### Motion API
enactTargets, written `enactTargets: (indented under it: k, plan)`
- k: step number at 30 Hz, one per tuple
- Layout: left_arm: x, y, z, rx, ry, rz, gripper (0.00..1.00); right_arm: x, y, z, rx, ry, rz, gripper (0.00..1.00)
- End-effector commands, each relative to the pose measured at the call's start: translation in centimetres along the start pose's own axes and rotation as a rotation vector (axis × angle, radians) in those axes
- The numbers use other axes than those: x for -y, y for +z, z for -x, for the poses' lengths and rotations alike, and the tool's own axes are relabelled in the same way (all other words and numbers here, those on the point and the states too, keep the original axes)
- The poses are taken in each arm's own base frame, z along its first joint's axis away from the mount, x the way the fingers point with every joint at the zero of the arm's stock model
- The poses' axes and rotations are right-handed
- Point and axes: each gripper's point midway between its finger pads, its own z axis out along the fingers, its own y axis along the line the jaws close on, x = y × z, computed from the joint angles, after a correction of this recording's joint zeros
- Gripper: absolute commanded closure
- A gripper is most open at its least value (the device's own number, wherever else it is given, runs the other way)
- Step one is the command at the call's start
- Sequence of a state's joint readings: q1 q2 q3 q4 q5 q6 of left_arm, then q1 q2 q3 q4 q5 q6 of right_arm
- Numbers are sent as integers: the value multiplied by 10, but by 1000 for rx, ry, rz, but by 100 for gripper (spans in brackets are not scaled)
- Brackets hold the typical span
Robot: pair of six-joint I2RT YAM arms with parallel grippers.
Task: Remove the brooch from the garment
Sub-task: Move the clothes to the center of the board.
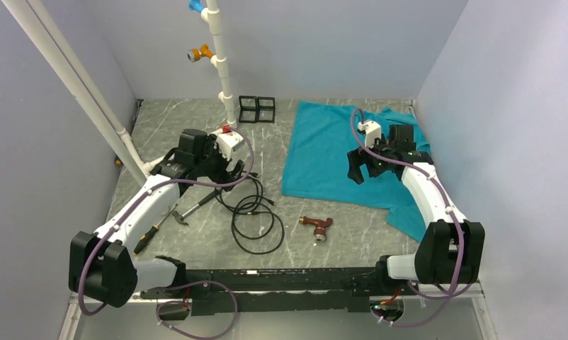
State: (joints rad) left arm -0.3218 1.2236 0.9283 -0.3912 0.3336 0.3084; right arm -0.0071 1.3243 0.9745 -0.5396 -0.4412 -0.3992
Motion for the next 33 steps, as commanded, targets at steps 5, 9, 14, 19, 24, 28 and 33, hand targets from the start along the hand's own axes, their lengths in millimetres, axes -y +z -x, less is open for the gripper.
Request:
enactTargets:
  k: [5,9,14,19,24,28,33]
  plan:
    - [35,16,28,2,206,-155,1,35,-57,-18,-106,-72,-40,0]
    - [61,31,33,-23,346,-222,1,47,-83,-43,-185,-81,-58,2]
    - [98,55,34,-62,475,-374,1,52,-104,-91,-324,-130,-93,7]
    - [129,81,40,-84,550,-505,1,55,-116,-133,-427,-117,-88,14]
    - [150,114,36,-118,587,-575,6,68,-117,-170,-492,-92,-123,20]
    - [165,135,39,-123,625,-593,9,79,-120,-201,-531,-46,-138,22]
    - [174,160,36,-128,664,-600,9,76,-118,-220,-538,-6,-102,23]
